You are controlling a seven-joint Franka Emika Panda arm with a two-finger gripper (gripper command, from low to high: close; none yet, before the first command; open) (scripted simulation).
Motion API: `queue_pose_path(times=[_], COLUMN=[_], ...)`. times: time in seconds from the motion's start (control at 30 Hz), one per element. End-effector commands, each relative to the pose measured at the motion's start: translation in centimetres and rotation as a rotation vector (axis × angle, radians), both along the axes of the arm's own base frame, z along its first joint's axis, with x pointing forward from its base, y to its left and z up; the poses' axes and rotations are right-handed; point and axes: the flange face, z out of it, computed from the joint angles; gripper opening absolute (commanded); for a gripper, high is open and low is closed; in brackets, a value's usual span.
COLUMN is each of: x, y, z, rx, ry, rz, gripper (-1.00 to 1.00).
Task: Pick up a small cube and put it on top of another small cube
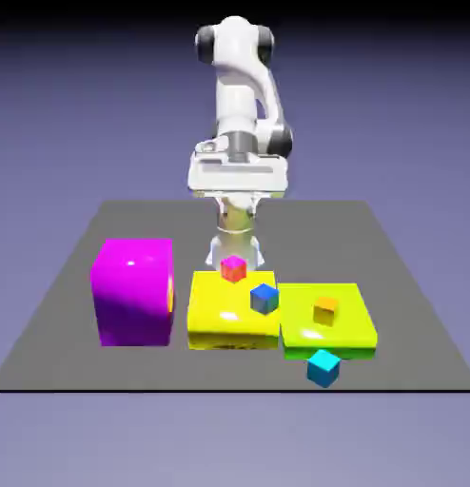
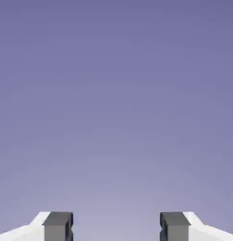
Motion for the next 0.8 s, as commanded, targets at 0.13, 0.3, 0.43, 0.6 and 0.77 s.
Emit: queue_pose_path(times=[0.13,0.3,0.43,0.6,0.77], x=[4.5,8.5,11.3,14.1,16.3], y=[1.1,2.5,3.7,5.4,7.2], z=[-2.9,-6.7,-10.1,-14.8,-19.4], rx=[0.056,0.119,0.175,0.249,0.328], ry=[0.189,0.379,0.534,0.73,0.93], rz=[-0.077,-0.157,-0.223,-0.305,-0.386], gripper=[0.0,0.0,0.0,0.0,0.0])
